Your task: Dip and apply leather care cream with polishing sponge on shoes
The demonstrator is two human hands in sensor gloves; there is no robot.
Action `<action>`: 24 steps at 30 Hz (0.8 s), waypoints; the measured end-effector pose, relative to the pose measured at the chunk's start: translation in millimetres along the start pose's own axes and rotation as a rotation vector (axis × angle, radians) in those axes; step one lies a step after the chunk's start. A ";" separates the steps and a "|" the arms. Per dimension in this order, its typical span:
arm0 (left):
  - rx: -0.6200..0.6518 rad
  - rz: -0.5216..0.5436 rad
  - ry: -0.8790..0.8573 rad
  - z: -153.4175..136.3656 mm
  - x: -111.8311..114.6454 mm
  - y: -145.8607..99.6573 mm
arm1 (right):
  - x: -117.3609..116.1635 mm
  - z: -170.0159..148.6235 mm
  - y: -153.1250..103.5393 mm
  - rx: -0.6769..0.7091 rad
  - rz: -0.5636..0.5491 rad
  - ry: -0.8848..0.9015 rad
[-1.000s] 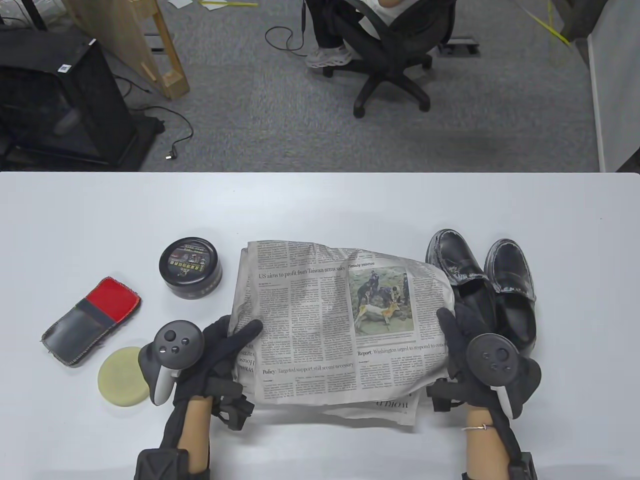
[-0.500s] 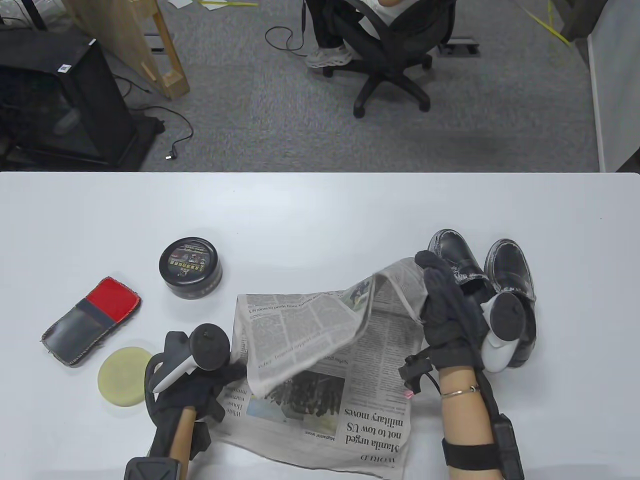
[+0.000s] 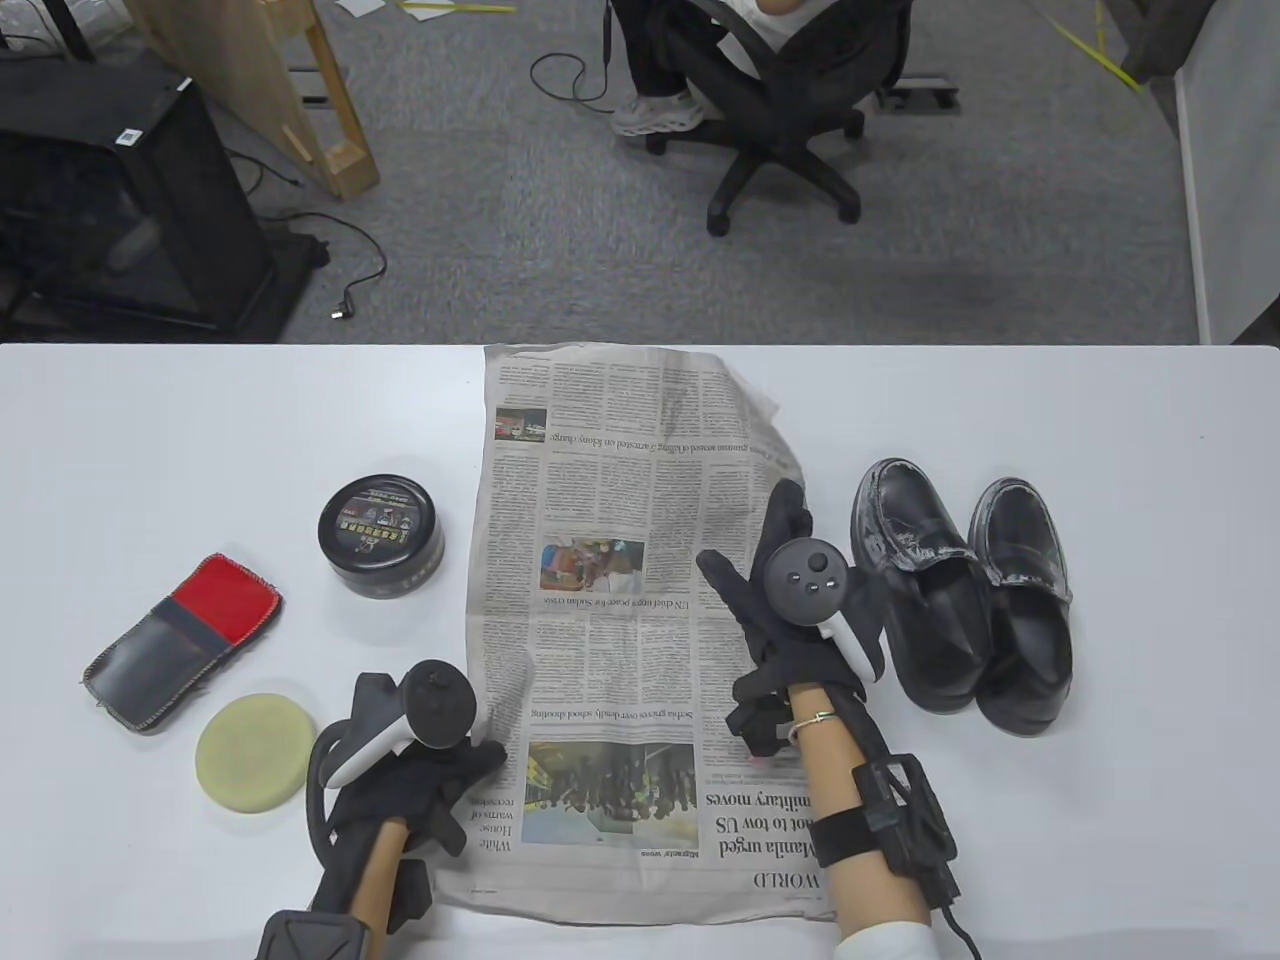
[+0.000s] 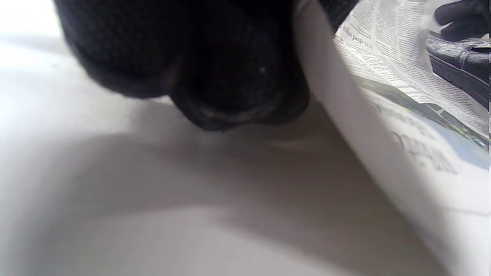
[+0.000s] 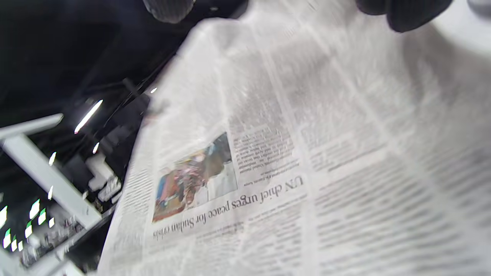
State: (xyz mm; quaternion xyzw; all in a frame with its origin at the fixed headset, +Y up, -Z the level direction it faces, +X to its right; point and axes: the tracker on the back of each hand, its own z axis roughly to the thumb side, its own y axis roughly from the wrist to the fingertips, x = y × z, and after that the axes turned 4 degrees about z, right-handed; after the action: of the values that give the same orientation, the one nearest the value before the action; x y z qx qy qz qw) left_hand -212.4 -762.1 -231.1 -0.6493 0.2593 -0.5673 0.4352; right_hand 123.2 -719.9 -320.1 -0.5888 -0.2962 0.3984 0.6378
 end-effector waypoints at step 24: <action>0.272 0.089 0.394 76.6 23.2 16.0 | -42.2 -18.6 -104.3 0.196 0.592 -0.641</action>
State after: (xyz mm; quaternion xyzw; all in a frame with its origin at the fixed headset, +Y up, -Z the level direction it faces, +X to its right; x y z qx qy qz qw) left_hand -131.1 -768.4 -231.3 -0.4493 0.2890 -0.6930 0.4841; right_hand 134.2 -764.5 -215.7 -0.4318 -0.2585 0.7523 0.4252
